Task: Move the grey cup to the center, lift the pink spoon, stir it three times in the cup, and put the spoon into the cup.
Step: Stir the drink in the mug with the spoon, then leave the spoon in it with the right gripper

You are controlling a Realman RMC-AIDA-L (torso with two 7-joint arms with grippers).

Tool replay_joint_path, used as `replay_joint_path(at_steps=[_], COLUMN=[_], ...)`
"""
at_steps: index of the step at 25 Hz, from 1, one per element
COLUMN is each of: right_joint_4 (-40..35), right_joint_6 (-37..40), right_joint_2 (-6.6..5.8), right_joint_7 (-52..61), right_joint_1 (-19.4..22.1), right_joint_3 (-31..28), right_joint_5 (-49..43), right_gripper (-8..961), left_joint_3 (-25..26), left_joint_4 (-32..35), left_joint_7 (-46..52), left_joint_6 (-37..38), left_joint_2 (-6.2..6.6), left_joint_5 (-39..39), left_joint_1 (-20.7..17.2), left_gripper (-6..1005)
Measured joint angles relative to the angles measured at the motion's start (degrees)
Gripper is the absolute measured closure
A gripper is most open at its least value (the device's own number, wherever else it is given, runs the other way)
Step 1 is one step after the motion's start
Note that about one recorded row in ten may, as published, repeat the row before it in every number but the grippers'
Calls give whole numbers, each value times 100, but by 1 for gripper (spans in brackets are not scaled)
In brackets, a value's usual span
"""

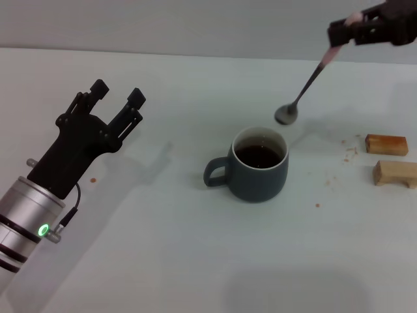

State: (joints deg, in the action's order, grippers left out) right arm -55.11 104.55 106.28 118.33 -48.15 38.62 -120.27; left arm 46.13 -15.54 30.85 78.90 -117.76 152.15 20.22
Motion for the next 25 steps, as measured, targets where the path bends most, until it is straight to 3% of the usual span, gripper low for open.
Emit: replay_joint_path(at_steps=[12, 21, 25], right_joint_4=[476, 745, 764], right_joint_6=[-603, -1131, -1391], right_joint_2=[287, 327, 427], right_joint_7=[-169, -187, -188], right_joint_1=[130, 72, 66], right_joint_3=[567, 1013, 1263], right_joint_5=[-36, -110, -111], right_gripper=[853, 853, 853], left_joint_3=[1, -5, -7], left_joint_4=[-2, -19, -25], left_joint_7=[0, 9, 70], left_joint_6=[73, 74, 73], left_joint_2=[-1, -9, -10], left_joint_5=[17, 16, 16], left_joint_1=[-62, -115, -133], left_gripper=[186, 186, 186])
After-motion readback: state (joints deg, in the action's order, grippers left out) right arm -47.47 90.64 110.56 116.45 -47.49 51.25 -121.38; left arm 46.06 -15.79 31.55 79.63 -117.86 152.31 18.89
